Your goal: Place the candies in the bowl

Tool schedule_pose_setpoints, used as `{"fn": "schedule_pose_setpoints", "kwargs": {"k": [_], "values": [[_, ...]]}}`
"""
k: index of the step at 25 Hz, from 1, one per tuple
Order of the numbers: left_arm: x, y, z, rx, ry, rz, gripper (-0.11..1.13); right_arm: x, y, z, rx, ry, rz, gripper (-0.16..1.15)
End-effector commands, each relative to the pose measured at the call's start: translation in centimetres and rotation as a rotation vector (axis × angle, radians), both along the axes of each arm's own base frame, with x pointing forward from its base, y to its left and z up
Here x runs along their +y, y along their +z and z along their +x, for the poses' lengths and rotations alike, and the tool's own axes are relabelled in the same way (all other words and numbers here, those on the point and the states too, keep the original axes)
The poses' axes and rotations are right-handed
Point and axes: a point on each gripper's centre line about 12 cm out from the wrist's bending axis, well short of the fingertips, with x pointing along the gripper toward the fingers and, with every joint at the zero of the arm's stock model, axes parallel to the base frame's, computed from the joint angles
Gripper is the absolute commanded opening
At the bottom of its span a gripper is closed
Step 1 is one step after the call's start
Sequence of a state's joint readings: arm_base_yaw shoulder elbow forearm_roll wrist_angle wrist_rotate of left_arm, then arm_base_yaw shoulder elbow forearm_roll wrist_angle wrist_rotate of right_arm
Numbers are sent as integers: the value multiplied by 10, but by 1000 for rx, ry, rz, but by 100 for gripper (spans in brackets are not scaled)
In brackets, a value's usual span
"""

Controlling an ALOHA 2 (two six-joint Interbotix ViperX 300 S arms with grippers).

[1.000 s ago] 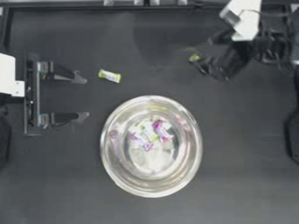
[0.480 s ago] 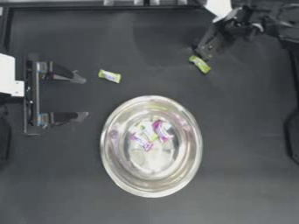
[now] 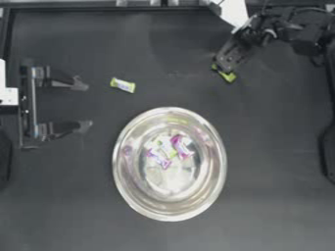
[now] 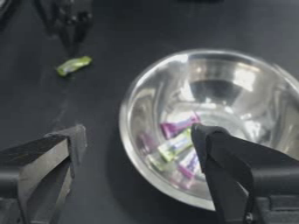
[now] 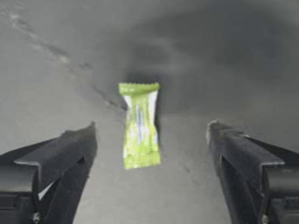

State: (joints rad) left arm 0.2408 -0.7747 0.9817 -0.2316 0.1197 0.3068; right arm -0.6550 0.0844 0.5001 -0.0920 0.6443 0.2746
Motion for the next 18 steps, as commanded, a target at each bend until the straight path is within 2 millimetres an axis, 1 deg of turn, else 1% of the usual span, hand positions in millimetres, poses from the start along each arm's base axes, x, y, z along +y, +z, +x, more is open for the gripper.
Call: {"fn": "schedule_pose_setpoints", "kwargs": {"k": [1, 6, 11, 18], "values": [[1, 5, 1, -18, 4, 3, 102, 0, 6, 8, -20, 12, -15, 101], [1, 5, 1, -20, 5, 1, 102, 5, -4, 13, -7, 30, -4, 100], [1, 4, 1, -20, 7, -10, 102, 7, -9, 19, -14, 53, -12, 100], [1, 3, 1, -18, 7, -12, 102, 6, -19, 18, 16, 62, -8, 100]]}}
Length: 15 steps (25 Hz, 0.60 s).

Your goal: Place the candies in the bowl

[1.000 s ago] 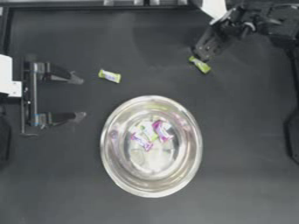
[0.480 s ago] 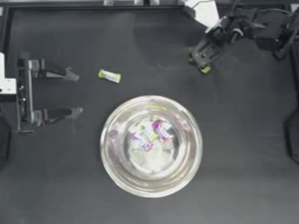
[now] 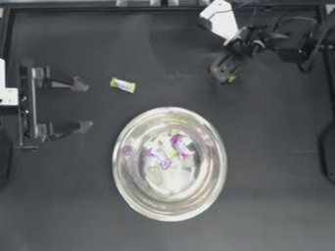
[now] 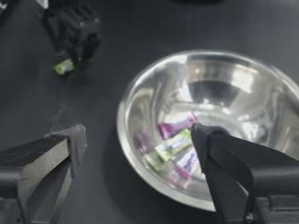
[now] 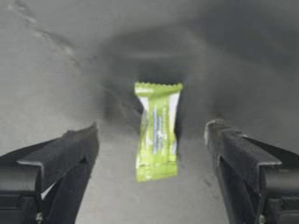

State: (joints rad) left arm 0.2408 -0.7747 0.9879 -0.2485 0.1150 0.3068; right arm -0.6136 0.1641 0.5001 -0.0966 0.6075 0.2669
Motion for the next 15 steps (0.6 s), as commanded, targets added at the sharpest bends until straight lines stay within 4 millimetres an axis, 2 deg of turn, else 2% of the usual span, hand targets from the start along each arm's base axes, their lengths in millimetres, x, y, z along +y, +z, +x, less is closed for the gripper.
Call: {"fn": "schedule_pose_setpoints", "kwargs": {"k": [1, 12, 15], "values": [[1, 5, 2, -18, 2, 3, 102, -5, 9, 5, -19, 11, -32, 100], [1, 5, 2, -19, 4, 0, 102, -7, 1, 8, -18, 20, -41, 99], [1, 5, 2, -18, 2, 2, 102, -7, 0, 8, -17, 20, -41, 95]]}}
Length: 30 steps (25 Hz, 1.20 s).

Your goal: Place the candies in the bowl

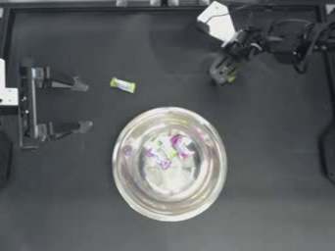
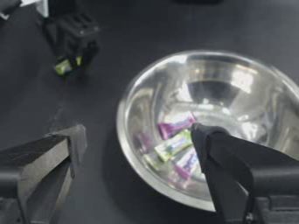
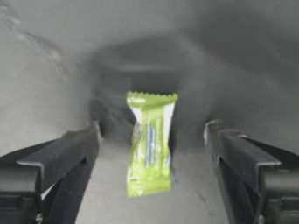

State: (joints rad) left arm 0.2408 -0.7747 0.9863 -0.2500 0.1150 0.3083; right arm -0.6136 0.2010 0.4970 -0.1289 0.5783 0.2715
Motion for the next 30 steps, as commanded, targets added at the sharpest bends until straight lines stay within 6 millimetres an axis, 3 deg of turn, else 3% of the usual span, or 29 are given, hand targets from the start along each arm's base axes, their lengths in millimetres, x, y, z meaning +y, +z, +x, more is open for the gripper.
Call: {"fn": "schedule_pose_setpoints", "kwargs": {"k": [1, 9, 17, 22, 26, 30], "values": [[1, 5, 1, -17, 3, 1, 102, -3, 12, 5, -32, 2, -24, 92], [1, 5, 1, -19, 5, -1, 102, -1, 5, 3, -6, -2, -6, 52], [1, 5, 1, -23, 7, -11, 102, 1, 15, 8, -26, 8, -20, 50], [1, 5, 1, -22, 7, -9, 102, 3, 46, 6, -68, 18, -62, 50], [0, 5, 1, -23, 5, -9, 102, 12, 85, 4, -129, 44, -120, 50], [1, 2, 0, -14, 7, -12, 102, 35, 129, 7, -227, 104, -185, 50]]}}
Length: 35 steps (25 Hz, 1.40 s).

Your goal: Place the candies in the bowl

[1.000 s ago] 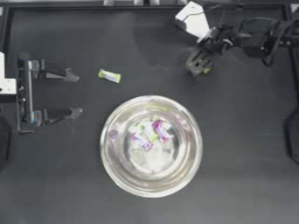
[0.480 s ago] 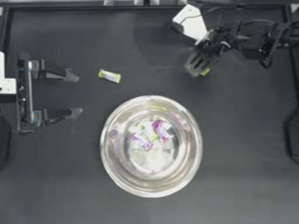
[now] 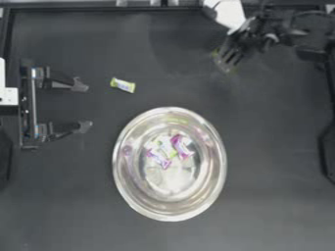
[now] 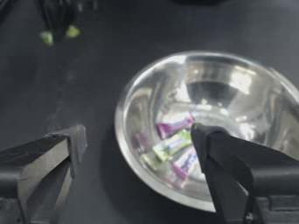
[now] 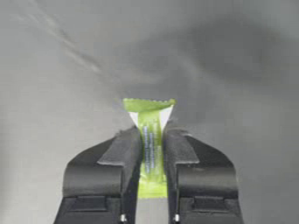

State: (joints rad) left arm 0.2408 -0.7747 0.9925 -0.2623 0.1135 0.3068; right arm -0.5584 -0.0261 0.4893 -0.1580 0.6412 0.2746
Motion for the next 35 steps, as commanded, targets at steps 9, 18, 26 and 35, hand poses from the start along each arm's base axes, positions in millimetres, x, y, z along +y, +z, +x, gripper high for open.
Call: {"fn": "schedule_pose_setpoints", "kwargs": {"k": [9, 18, 26, 35], "values": [[0, 3, -4, -23, 4, 1, 102, 88, 104, 19, -287, 239, -126, 50], [-4, 5, -17, -62, 10, -17, 102, 156, 120, 46, -433, 400, -79, 50], [-4, 5, -17, -70, 13, -17, 102, 175, 86, 68, -373, 448, -41, 50], [-4, 4, -17, -67, 13, -17, 102, 178, 62, 87, -342, 466, -34, 56]]}}
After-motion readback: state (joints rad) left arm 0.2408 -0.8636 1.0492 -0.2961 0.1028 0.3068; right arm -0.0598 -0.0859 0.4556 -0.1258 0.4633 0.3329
